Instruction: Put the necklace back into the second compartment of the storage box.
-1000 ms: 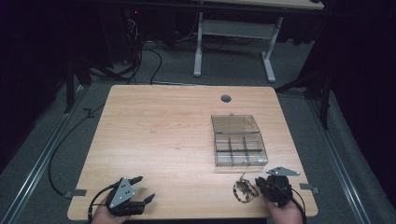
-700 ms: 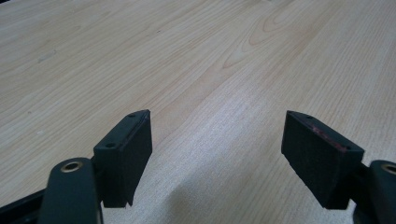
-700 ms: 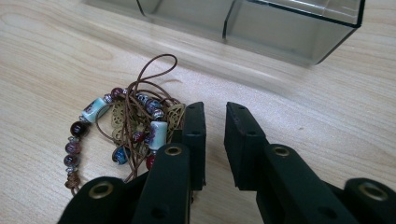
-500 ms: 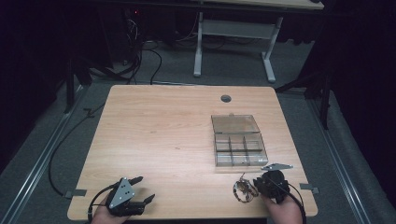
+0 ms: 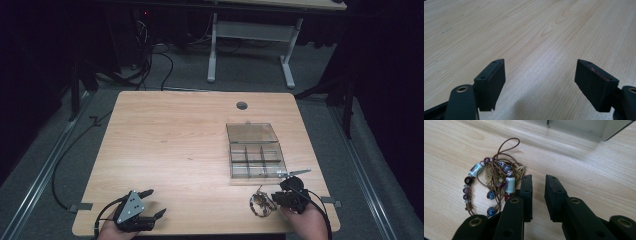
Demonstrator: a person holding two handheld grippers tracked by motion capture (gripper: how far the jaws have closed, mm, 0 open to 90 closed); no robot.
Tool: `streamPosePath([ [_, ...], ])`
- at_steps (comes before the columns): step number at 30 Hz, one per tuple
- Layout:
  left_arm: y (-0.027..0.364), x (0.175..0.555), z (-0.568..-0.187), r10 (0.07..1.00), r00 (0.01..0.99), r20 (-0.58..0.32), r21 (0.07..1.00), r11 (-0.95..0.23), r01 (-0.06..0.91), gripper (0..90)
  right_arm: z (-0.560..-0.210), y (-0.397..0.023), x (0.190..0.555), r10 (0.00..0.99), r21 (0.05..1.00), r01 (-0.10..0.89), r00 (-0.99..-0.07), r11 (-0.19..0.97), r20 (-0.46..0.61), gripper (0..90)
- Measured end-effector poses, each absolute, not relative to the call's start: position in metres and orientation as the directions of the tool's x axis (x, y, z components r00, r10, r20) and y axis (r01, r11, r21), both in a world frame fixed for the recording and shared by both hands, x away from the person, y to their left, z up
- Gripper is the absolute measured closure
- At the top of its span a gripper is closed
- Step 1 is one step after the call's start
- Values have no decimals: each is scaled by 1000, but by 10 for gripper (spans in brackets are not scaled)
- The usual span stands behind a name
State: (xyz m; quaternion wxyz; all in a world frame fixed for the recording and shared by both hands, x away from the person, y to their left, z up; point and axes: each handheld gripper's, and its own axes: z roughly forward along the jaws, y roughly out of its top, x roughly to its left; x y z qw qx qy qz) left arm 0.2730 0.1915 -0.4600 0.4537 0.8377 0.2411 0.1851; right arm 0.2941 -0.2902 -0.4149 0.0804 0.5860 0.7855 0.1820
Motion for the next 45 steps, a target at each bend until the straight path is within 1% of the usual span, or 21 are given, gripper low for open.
streamPosePath([
  [6,191,273,-460,570,817,91,849,-473,235,250,-411,-286,298,939,305,906,-333,292,90,745],
  [12,191,273,-460,568,818,90,849,-474,235,250,-407,-284,299,931,270,909,-352,317,93,720],
  [15,192,273,-460,567,819,87,848,-473,237,249,-404,-282,298,927,239,912,-363,334,88,685],
  [16,192,273,-460,567,819,87,848,-473,237,249,-404,-282,298,927,239,912,-363,334,88,685],
  [19,191,273,-460,563,822,87,846,-477,237,249,-399,-277,299,924,224,914,-368,339,104,635],
  [22,191,273,-460,562,823,86,846,-477,237,249,-398,-274,299,920,215,912,-377,350,103,617],
  [23,191,273,-460,561,823,86,846,-477,237,249,-398,-271,300,918,210,911,-381,354,108,599],
  [24,191,273,-460,562,823,85,847,-475,237,249,-399,-267,301,914,198,912,-387,360,118,546],
  [25,191,273,-460,562,823,85,847,-475,237,249,-399,-267,301,914,198,912,-387,360,118,546],
  [27,191,273,-460,561,823,85,847,-476,237,249,-400,-262,302,912,177,915,-387,362,137,456],
  [28,191,273,-460,561,823,86,847,-476,236,249,-404,-254,303,910,172,915,-390,366,139,367],
  [29,191,273,-460,560,824,86,847,-477,236,249,-404,-254,303,910,172,915,-390,366,139,367],
  [31,191,273,-460,560,824,86,847,-477,236,249,-406,-247,304,910,160,913,-395,374,124,263],
  [33,191,273,-460,559,825,86,845,-479,237,249,-412,-239,307,912,135,918,-390,374,128,189],
  [35,191,273,-460,558,825,86,845,-480,237,249,-414,-235,309,912,124,916,-394,381,113,177],
  [43,191,273,-460,559,825,85,847,-477,236,250,-421,-226,314,910,101,910,-409,401,69,172],
  [45,191,273,-460,559,824,91,845,-481,233,251,-422,-225,313,909,100,907,-415,409,45,191],
])
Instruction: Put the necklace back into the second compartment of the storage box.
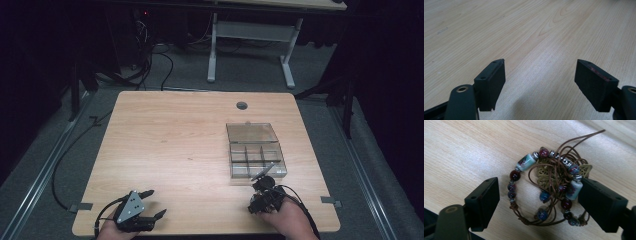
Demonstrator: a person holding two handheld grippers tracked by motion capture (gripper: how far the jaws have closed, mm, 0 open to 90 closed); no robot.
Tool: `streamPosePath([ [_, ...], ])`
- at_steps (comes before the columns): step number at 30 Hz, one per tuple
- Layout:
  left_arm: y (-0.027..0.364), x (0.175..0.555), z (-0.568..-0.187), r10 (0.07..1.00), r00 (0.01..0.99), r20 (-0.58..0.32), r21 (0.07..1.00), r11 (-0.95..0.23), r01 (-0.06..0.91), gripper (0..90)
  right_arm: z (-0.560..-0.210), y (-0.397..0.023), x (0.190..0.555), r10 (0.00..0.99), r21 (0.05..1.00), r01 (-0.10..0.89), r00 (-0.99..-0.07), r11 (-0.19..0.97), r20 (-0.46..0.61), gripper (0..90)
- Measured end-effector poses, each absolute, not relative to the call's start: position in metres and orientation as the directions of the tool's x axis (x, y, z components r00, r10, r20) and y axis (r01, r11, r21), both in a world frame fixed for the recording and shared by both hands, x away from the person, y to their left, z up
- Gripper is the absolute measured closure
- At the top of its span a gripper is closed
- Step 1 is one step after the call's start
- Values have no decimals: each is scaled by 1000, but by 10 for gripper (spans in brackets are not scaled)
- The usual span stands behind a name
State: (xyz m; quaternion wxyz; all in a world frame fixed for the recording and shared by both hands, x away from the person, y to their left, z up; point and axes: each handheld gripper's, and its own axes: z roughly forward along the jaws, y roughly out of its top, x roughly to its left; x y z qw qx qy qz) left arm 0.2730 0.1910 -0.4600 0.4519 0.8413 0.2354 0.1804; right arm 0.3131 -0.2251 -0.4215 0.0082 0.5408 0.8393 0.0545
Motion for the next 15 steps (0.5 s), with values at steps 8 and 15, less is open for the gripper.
streamPosePath([
  [8,191,273,-460,560,823,95,844,-484,232,251,-418,-228,308,895,122,887,-446,445,-20,453],
  [15,191,273,-460,560,823,93,845,-482,232,251,-414,-235,303,891,140,882,-454,450,-8,660],
])
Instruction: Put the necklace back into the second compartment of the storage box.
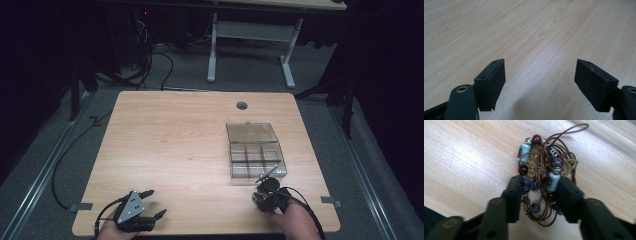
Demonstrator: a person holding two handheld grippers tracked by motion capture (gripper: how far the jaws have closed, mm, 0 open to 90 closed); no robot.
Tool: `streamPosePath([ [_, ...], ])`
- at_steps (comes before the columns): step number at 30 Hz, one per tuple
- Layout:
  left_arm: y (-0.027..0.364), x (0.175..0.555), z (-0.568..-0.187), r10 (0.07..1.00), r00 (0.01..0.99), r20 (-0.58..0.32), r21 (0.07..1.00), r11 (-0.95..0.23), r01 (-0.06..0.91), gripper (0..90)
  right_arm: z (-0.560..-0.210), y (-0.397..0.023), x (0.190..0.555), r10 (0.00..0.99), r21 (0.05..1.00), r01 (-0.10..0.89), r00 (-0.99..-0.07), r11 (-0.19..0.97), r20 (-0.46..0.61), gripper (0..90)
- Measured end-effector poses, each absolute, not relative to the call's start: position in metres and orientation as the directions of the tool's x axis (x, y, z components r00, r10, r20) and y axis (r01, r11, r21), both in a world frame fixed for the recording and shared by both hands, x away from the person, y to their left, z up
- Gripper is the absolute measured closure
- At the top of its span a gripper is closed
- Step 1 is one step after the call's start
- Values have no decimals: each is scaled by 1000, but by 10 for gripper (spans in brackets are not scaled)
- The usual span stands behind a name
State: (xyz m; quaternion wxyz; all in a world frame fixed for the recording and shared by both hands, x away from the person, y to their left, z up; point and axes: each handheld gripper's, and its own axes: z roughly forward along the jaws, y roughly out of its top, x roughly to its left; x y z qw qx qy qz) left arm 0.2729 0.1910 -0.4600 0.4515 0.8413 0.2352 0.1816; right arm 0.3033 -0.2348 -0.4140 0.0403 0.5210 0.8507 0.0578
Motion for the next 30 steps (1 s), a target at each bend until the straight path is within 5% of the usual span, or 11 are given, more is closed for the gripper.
streamPosePath([
  [6,191,273,-460,561,823,93,846,-480,231,251,-413,-237,301,886,134,876,-463,463,-32,694],
  [7,191,273,-460,561,822,94,846,-481,231,251,-412,-237,300,883,140,873,-467,467,-41,599],
  [11,191,273,-460,561,822,94,846,-481,232,251,-410,-237,300,883,150,870,-468,469,-50,483],
  [14,191,273,-460,560,823,94,845,-482,232,251,-411,-240,302,889,151,876,-456,458,-47,316],
  [18,191,273,-460,560,824,92,845,-481,232,251,-418,-244,307,901,130,893,-434,430,0,253],
  [20,191,273,-460,559,824,92,846,-481,232,251,-419,-245,308,902,127,895,-431,428,-5,256],
  [30,191,273,-460,559,824,93,844,-483,233,251,-415,-246,307,879,120,871,-477,476,-19,634],
])
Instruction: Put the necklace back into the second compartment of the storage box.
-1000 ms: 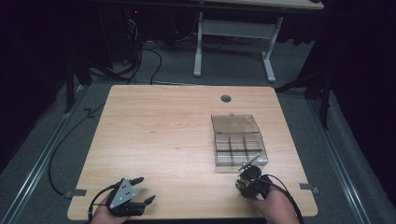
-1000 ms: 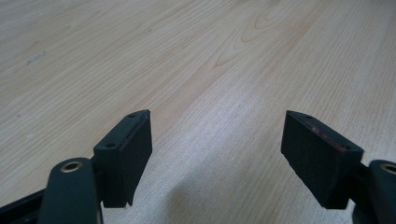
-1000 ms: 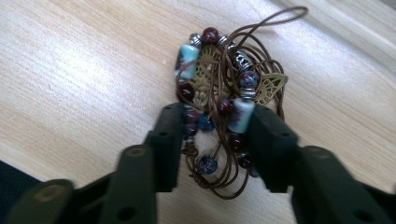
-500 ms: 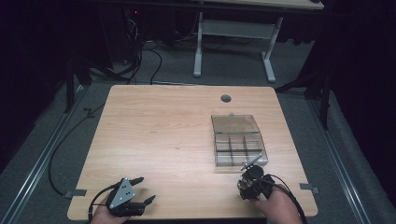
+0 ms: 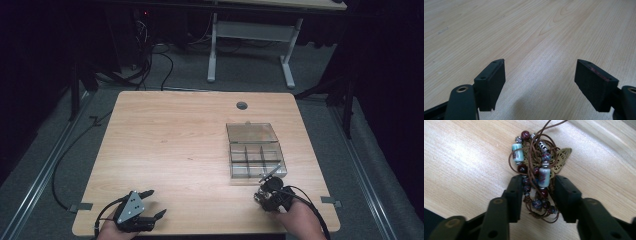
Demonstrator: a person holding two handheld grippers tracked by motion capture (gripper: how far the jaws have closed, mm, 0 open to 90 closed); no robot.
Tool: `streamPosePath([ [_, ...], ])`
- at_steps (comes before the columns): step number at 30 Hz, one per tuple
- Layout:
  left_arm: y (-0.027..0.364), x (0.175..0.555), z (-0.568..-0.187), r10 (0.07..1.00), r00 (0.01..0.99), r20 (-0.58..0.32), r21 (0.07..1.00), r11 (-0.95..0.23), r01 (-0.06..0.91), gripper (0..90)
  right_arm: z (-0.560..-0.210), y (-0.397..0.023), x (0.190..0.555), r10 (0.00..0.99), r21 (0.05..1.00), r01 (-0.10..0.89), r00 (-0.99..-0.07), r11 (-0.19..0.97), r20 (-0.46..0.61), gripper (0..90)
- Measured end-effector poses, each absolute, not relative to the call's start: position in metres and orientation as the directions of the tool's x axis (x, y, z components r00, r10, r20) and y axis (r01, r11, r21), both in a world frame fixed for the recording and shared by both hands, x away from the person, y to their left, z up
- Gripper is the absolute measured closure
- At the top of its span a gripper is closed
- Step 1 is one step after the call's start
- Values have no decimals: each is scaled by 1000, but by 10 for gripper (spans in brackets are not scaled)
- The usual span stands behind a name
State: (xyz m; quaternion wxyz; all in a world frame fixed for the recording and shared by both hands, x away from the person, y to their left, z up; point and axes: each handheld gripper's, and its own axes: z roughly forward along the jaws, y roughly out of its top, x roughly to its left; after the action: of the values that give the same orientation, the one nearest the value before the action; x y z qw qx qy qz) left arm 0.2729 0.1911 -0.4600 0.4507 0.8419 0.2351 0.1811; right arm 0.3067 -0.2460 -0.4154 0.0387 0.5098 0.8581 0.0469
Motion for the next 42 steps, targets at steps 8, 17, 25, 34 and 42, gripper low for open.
streamPosePath([
  [8,191,273,-460,560,823,94,844,-483,232,251,-414,-245,306,863,119,856,-504,503,-24,763],
  [17,191,273,-460,559,824,94,844,-483,232,251,-403,-244,307,853,135,844,-520,519,-30,818],
  [25,191,273,-460,559,824,94,844,-483,232,251,-391,-248,308,861,170,847,-508,504,-17,818],
  [34,191,273,-460,559,824,96,843,-485,232,251,-372,-254,311,867,195,848,-499,492,-18,817],
  [42,191,273,-460,559,824,95,844,-484,231,251,-359,-257,316,871,210,850,-491,483,-17,817],
])
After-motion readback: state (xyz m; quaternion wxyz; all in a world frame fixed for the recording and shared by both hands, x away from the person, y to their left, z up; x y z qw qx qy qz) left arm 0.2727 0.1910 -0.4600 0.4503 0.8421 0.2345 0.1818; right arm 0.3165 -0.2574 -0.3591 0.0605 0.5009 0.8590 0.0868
